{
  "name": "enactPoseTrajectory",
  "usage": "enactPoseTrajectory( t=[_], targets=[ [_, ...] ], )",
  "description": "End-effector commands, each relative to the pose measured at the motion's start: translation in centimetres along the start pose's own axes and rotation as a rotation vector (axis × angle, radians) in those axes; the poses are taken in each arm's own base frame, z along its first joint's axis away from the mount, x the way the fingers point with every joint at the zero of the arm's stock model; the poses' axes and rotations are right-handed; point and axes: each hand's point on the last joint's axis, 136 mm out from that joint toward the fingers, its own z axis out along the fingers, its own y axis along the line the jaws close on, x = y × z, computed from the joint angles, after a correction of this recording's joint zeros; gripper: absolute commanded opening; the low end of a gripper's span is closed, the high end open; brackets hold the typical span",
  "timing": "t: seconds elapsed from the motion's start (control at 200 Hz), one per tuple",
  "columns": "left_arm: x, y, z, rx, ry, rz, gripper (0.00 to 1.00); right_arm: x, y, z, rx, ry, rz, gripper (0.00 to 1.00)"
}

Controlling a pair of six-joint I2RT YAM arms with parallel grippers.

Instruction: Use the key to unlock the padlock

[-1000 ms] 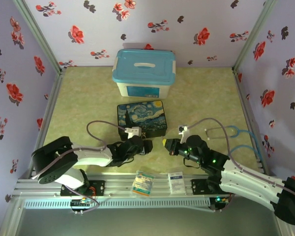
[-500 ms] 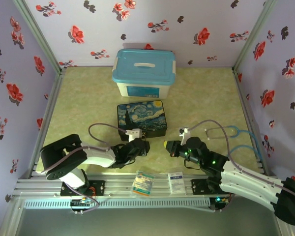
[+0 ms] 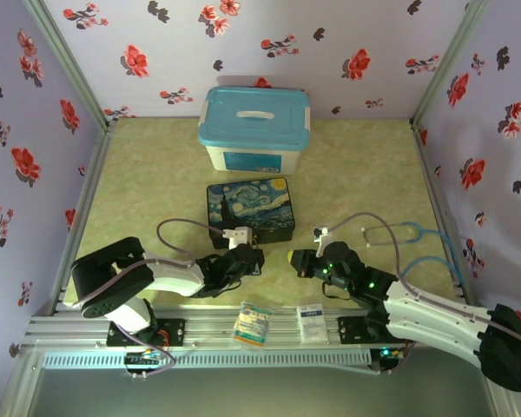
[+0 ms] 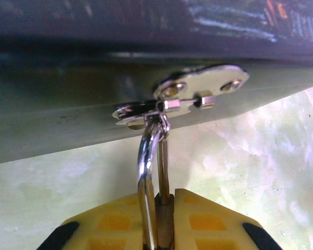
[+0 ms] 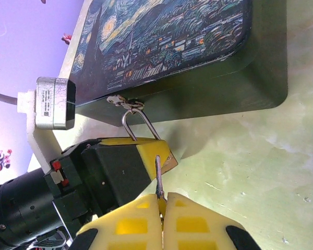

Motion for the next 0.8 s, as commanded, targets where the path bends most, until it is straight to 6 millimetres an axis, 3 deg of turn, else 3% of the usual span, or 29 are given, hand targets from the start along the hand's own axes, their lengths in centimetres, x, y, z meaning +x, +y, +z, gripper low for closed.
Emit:
enactPoseTrajectory(
  t=[0.0,0.23,0.355,0.57,0.795],
  targets=[
    [-0.2,-0.6,0.3,0.008,-0.009,-0.001,0.10,-0.3,0.0,0.2,-0.010,-0.017,0.026,0.00],
    [0.9,-0.1,1.2,-0.008,0.020,-0.011,0.30,0.2,-0.5,0.3,0.001,-0.003,0.041,0.00],
    [0.8,-0.2,1.2,0.002,0.014,-0.026,0.16,0.3,-0.9,0.0,0.016,-0.005,0.039,0.00],
    [0.2,-0.8,0.6,0.034,-0.001,-0.056,0.08,0.4,-1.0,-0.1,0.021,-0.002,0.052,0.00],
    [-2.1,-3.6,-1.0,0.168,-0.058,-0.178,0.03,2.3,-0.6,1.6,-0.080,0.080,0.199,0.00]
  ],
)
